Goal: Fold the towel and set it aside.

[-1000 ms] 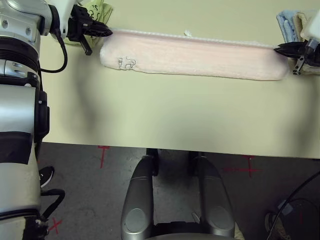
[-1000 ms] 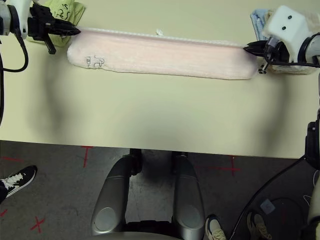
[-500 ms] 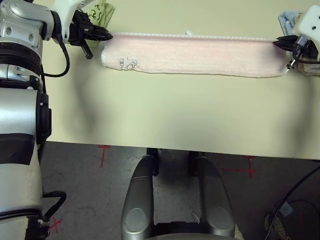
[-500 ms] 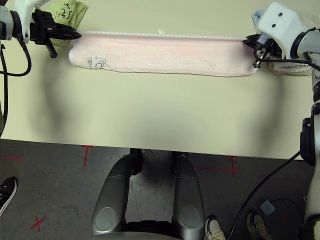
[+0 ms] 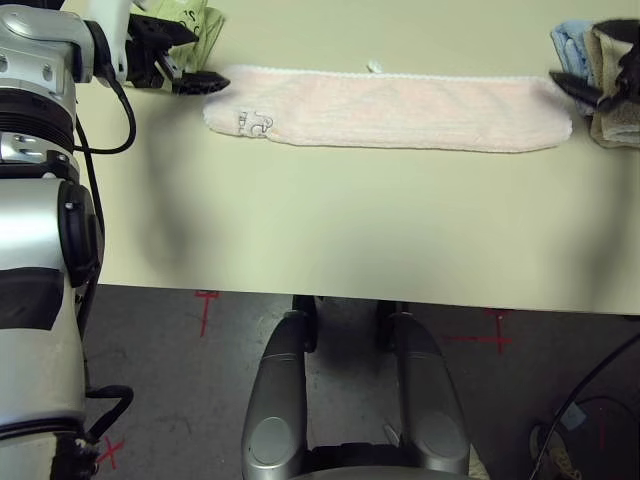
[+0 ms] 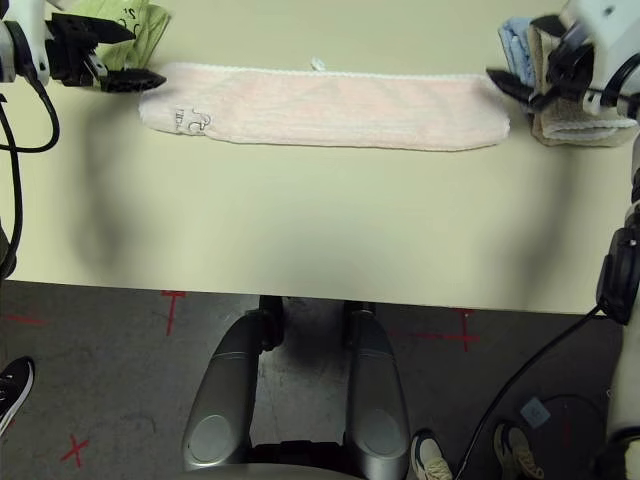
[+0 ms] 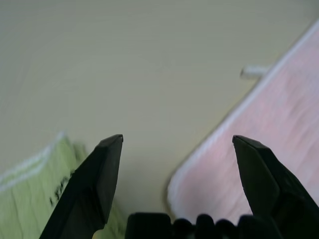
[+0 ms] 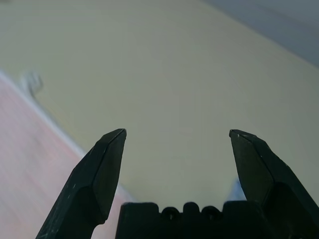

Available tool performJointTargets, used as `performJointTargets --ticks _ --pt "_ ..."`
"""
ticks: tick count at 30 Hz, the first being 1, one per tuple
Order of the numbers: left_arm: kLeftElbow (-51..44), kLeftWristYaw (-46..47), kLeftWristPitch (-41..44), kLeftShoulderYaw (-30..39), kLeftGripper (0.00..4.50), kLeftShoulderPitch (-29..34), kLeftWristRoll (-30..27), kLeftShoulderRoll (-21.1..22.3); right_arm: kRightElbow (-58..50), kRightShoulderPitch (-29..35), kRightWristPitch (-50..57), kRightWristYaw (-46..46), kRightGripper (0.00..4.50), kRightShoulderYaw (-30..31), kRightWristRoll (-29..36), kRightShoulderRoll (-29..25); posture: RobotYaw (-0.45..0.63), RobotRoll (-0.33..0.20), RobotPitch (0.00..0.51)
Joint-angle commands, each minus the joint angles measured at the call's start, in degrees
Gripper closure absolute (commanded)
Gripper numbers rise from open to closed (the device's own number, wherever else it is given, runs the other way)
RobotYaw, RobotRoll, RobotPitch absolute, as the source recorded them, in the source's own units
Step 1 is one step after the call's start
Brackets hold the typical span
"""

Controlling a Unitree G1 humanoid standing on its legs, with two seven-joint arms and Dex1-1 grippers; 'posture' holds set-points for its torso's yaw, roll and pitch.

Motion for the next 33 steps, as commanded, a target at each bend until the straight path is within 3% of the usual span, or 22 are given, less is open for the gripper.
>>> performJointTargets --ticks 1,14,21,24,29,33 --pt "-2.2 -5.2 1.2 3.9 0.04 3.1 -4.9 -1.1 -2.5 2.3 8.7 4.9 0.01 -3.7 5.4 1.2 0.03 0.000 0.433" --pt "-7.7 -8.2 -14.4 5.7 0.04 16.1 -7.9 -9.2 -21.1 11.8 32.3 -6.4 0.01 -8.0 15.4 11.1 0.03 0.000 0.438" --pt "-7.6 -18.8 -15.3 3.9 0.04 18.4 -7.6 -9.0 -23.5 13.8 37.0 -0.6 0.01 -6.4 16.2 7.4 0.01 0.000 0.439" --pt "-7.4 -21.6 -14.5 3.5 0.04 18.8 -7.4 -8.7 -26.2 14.9 46.4 0.1 0.01 -7.3 18.8 4.8 0.00 0.000 0.440" --pt "-8.0 -23.7 -14.1 2.7 0.04 19.5 -7.2 -8.4 -32.5 17.0 72.2 -9.3 0.01 -17.3 30.0 2.3 0.01 0.000 0.436" --pt "-8.9 -24.3 -13.6 2.2 0.04 20.3 -7.5 -8.1 -39.5 25.4 88.1 -15.6 0.01 -27.9 37.1 0.4 0.00 0.000 0.431"
